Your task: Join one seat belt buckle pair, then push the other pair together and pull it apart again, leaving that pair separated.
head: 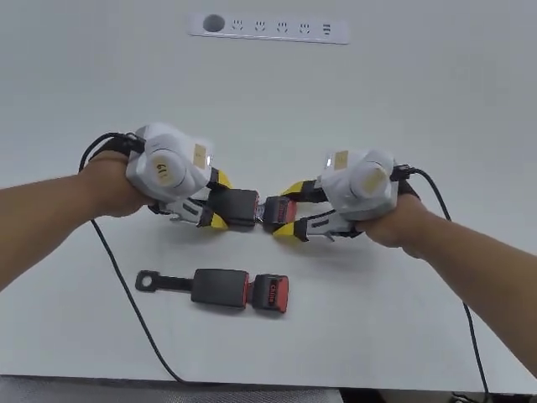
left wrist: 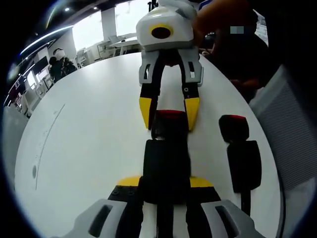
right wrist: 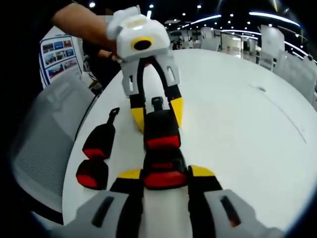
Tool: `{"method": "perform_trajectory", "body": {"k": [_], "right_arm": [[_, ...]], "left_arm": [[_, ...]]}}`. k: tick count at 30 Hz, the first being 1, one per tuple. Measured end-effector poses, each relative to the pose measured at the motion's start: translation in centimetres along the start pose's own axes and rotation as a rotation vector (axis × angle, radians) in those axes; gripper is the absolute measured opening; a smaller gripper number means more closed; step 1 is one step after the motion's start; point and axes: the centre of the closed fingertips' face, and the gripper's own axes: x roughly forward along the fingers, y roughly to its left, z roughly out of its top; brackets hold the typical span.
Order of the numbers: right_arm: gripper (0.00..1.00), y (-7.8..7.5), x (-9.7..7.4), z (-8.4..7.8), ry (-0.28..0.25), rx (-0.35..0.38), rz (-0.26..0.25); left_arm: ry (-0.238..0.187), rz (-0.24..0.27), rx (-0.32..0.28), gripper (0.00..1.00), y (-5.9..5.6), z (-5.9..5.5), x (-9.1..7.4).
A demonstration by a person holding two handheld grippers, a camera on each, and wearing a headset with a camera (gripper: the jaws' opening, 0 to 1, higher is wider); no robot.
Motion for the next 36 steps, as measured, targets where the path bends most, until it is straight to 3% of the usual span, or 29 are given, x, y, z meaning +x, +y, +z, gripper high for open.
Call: {"method": "perform_trajectory", "body": {"k": [7,18,36], "right_arm": [[0.34,-0.2,0.15,-0.06,0.055,0.006,0.004],[0.34,-0.15,0.18,-0.07,0.098,-0.004,0.003],[0.34,-0.06,0.19,-0.11,0.123,-0.012,0.002]], "left_arm": [[-0.001,-0.005,0.003,0.33,-0.01,-0.03,0.03],[0.002,-0.009,0.013,0.33,0.0,-0.17,0.05],[0.008,-0.023,0.027,0.33,-0.26,-0.2,-0.02]]}}
